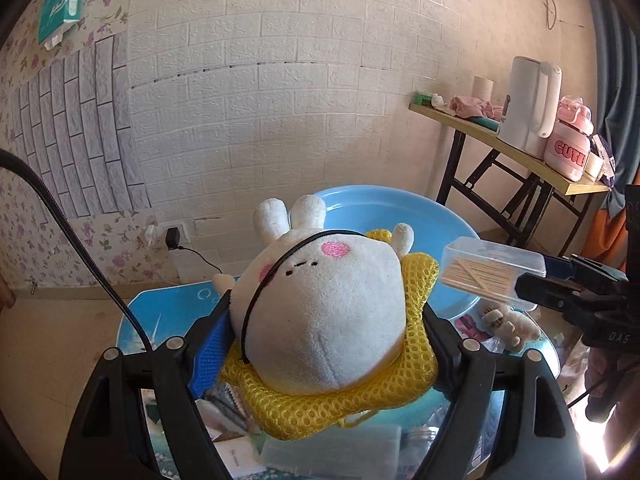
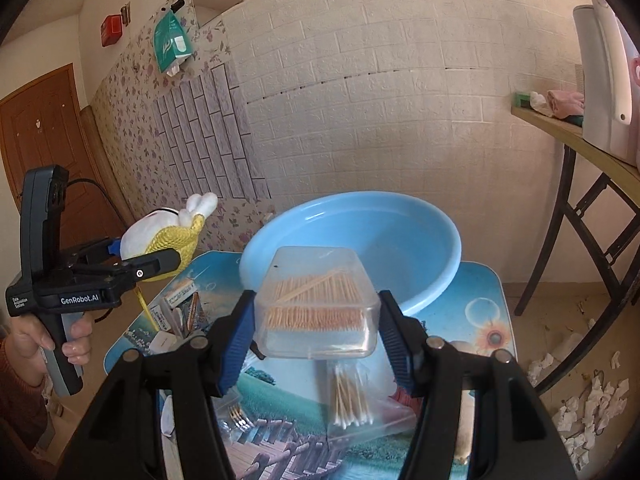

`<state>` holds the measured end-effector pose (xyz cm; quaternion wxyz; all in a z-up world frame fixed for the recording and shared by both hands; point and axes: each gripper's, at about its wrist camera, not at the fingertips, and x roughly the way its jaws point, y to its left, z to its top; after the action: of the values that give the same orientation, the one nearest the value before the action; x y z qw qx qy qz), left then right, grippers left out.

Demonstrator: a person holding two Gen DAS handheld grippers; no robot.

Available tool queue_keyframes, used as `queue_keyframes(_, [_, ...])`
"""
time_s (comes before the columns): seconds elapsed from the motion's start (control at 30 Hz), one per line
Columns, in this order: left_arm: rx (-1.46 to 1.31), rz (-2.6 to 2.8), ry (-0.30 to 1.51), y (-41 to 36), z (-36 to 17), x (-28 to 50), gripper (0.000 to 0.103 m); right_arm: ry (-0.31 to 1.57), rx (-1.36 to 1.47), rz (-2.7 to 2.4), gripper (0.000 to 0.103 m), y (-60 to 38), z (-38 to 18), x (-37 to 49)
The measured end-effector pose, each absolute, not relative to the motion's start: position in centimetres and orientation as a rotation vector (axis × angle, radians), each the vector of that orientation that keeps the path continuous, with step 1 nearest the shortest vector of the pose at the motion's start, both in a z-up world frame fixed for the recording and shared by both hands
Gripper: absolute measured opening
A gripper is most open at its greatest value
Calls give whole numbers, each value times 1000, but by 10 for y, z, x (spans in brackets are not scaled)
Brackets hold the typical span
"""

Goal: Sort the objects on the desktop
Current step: 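Carry bunny with left tool into the blue basin while right tool drops the toothpick box there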

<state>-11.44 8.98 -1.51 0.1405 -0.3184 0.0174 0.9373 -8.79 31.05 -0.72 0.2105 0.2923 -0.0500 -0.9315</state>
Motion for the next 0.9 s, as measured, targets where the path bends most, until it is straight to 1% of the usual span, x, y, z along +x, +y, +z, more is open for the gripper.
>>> queue_keyframes(0.2, [-978,2674,84,121,-26,-154,83,-146,868,-2570,59,310,-23,-130])
queue_keyframes(0.37, [-1048,2642,97,135,-37,-179,86,-94,920,-2582,59,305,-35,-156])
queue_keyframes(0.43, [-1090,2625,105,140,-41,-188,88,-91,953,-2578,59,301,-39,-164])
queue_keyframes(0.53, [-1111,2630,109,140,-41,-197,93,-99,914,-2566,60,300,-42,-165])
queue_keyframes(0.6, [-1111,2647,117,140,-40,-199,94,-113,895,-2564,62,302,-43,-165])
queue_keyframes(0.63, [-1110,2657,117,141,-40,-201,95,-127,890,-2565,65,303,-43,-165])
queue_keyframes(0.67, [-1112,2665,109,142,-40,-202,96,-141,887,-2564,67,304,-43,-165])
queue_keyframes(0.77, [-1134,2671,25,142,-43,-207,96,-165,882,-2554,68,306,-42,-162])
queue_keyframes(0.83, [-1144,2677,-31,143,-46,-209,96,-151,885,-2556,69,306,-43,-159])
queue_keyframes(0.9, [-1129,2702,-46,145,-49,-209,96,-120,886,-2555,72,305,-43,-157])
